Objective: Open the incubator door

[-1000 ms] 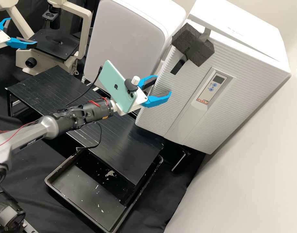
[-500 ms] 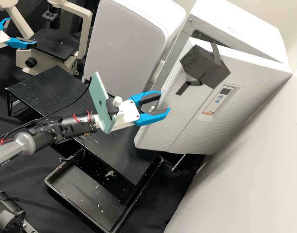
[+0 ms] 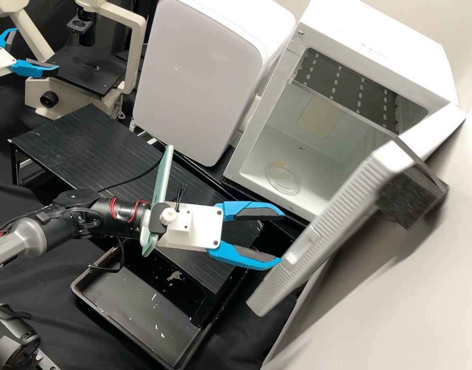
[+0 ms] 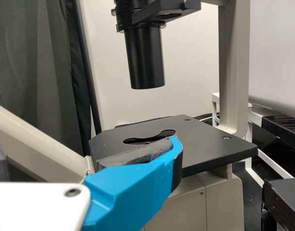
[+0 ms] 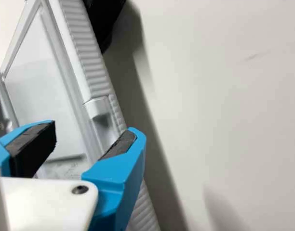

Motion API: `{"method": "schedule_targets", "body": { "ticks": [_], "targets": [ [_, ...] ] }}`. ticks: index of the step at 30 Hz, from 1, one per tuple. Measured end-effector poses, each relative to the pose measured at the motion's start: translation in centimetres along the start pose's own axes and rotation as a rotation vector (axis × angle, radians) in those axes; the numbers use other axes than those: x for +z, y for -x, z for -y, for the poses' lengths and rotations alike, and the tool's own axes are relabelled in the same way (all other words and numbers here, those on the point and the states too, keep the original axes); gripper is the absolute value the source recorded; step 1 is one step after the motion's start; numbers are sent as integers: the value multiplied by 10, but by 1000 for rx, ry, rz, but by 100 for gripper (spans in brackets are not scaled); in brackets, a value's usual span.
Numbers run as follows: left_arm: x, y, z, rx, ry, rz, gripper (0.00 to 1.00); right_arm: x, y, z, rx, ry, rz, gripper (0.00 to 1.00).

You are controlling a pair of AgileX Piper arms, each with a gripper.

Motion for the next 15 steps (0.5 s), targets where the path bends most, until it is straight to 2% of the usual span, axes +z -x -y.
{"method": "schedule_targets", "body": {
  "ticks": [4,7,8,11,15],
  "targets": [
    [0,0,0,0,0,0,100,1,0,6,-12,12,1,100],
    [0,0,0,0,0,0,100,3,3,14,-43,-4,-44,100],
    [0,0,0,0,0,0,100,3,5,18,-58,-14,-75,100],
    [0,0,0,0,0,0,100,2,11,28,-107,-10,-176,100],
    [0,0,0,0,0,0,100,-2,21,37,-173,25,-295,100]
  ]
}}
